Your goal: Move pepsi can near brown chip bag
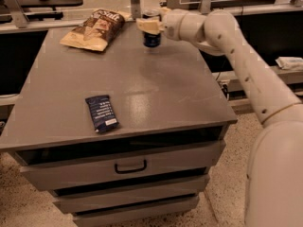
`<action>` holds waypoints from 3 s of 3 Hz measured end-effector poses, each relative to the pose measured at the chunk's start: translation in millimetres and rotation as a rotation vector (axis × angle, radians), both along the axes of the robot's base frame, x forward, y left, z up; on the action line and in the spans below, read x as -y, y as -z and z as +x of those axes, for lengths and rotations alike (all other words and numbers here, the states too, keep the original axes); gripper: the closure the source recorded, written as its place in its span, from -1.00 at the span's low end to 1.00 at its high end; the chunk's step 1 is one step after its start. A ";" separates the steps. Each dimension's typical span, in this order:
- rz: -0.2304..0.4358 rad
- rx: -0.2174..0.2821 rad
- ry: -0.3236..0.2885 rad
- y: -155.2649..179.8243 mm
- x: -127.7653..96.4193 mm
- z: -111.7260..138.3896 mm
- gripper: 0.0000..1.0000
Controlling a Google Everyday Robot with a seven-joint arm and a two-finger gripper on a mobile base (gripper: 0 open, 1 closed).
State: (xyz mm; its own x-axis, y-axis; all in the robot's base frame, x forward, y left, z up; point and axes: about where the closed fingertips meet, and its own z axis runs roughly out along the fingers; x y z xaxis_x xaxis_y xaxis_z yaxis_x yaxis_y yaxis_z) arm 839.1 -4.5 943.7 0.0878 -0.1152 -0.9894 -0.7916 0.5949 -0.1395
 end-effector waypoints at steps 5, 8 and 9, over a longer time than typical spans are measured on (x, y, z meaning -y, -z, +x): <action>0.016 -0.013 -0.160 17.9 -141.5 11.0 -0.41; -0.020 -0.024 -0.106 16.5 -109.0 11.1 -1.00; -0.120 0.020 -0.039 -7.0 -51.1 6.0 -1.00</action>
Offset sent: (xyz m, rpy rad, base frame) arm 0.0176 0.1177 0.0140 0.0151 -0.0626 0.1369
